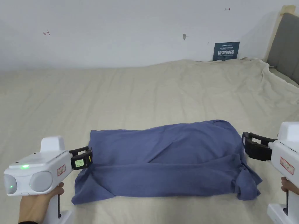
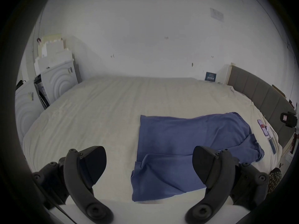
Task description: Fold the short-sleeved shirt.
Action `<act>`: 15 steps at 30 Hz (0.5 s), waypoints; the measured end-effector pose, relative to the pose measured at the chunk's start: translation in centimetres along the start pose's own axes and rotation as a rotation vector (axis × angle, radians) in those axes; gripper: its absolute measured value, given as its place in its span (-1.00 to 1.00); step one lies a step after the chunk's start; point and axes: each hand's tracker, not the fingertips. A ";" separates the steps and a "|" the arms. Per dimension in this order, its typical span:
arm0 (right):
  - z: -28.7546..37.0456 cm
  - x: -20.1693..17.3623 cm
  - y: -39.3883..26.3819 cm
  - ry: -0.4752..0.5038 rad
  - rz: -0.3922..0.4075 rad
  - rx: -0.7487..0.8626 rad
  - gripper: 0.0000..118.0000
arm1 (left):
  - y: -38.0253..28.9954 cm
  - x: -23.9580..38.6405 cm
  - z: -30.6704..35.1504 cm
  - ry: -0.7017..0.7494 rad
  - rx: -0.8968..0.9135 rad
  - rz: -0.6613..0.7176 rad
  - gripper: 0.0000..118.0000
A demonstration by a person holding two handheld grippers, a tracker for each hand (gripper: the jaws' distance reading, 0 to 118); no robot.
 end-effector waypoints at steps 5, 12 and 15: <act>4.4 -0.9 -1.9 -0.032 -0.008 0.054 -0.02 | -2.8 0.9 4.6 0.019 0.139 0.031 0.48; 6.4 -1.6 -4.5 -0.034 -0.015 0.055 -1.00 | -6.8 1.8 7.3 0.010 0.156 0.012 -1.00; 6.7 -1.9 -5.1 -0.033 -0.014 0.050 -1.00 | -7.4 1.9 7.4 -0.001 0.119 0.021 -1.00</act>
